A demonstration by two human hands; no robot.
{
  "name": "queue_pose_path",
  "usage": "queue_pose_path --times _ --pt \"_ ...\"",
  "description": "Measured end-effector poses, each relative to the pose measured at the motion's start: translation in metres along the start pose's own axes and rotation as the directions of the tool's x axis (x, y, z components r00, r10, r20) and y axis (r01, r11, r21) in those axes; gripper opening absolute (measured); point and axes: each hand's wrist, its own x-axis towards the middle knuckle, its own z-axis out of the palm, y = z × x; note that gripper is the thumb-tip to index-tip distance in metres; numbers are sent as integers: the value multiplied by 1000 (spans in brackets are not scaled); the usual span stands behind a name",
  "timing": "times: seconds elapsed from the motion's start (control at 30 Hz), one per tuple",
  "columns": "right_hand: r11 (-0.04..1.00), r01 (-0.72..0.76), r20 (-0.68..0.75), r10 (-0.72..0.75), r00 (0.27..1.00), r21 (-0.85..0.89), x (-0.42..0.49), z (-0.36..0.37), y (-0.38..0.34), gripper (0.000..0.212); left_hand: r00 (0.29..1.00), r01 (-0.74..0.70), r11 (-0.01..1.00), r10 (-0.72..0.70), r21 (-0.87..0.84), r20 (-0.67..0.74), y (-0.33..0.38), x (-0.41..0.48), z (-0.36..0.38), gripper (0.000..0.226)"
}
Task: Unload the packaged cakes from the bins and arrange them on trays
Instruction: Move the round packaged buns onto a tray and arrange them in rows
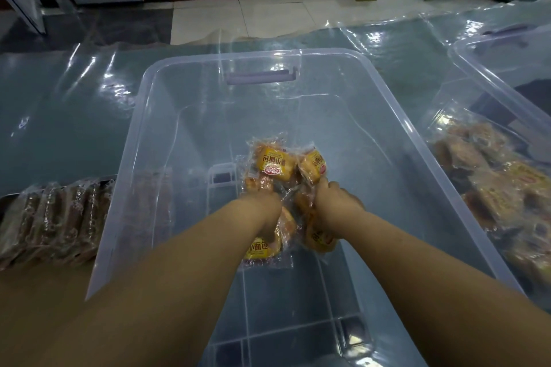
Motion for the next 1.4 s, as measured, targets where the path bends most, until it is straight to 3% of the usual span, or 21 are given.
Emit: queue_pose_path --times 0.13,0.23,0.37,0.47,0.57,0.7,0.8,0.93,1.07,1.27,1.4 --pt "999 -29 35 30 999 -31 0 -1 0 45 999 37 999 -36 -39 31 1 -1 -1 65" --pt "997 -37 39 34 999 66 3 2 0 49 997 39 998 -36 -55 65 4 -3 -3 54" --pt "979 -90 114 71 991 180 3 5 1 50 994 69 997 -66 -37 86 4 -6 -6 61" --pt "995 -53 60 48 997 79 3 4 -1 42 993 94 994 -90 -54 78 1 -12 -13 59" --pt "999 5 2 -5 1000 -36 -2 -7 -1 30 996 91 996 -90 -14 24 2 -22 -26 55" --pt "995 93 -94 -90 992 32 -18 -32 -2 26 991 83 996 -84 -13 -107 2 -43 -46 60" --pt "987 111 -158 -92 983 114 -35 -57 -4 29 962 58 992 -85 -111 -260 -2 -65 -61 53" --pt "980 156 -329 -108 938 124 -67 -92 -8 51 860 16 953 -167 -301 -483 -15 -108 -73 52" --pt "940 264 -508 -124 852 214 -106 -117 -10 49 691 -121 882 -254 -455 -676 -24 -158 -71 53" --pt "729 592 -758 -158 633 343 -170 -133 -23 48 377 -398 750 -390 -527 -840 -25 -232 -53 53" --pt "579 708 -792 -165 587 404 -212 -125 -49 53 235 -509 690 -464 -515 -854 -35 -281 -31 57"
